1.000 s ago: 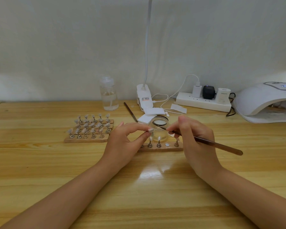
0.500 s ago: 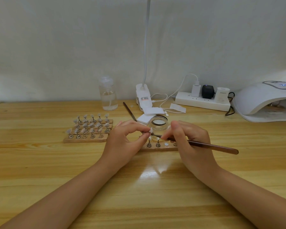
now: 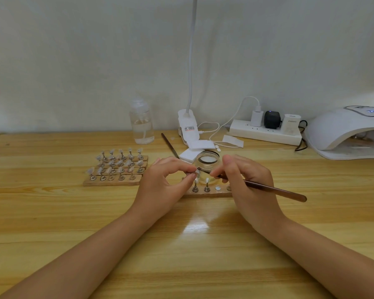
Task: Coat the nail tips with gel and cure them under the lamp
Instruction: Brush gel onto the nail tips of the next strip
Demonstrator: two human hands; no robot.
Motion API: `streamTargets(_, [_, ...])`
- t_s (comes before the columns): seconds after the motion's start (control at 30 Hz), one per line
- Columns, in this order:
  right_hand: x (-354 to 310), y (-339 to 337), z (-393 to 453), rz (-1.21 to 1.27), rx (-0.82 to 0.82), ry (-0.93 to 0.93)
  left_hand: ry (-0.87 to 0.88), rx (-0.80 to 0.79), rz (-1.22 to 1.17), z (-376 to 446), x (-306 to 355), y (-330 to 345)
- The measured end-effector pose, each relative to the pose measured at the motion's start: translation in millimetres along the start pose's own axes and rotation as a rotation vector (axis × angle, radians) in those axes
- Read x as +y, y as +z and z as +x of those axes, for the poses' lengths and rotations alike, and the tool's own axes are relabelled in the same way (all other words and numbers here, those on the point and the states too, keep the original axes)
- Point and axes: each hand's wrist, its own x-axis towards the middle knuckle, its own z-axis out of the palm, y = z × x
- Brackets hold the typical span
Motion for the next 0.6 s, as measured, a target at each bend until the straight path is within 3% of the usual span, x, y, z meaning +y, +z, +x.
streamTargets(0.6, [0.1, 0.8, -0.1, 0.006, 0.003, 0.018, 0.035, -0.004, 0.022, 1.0, -3.7, -0.8])
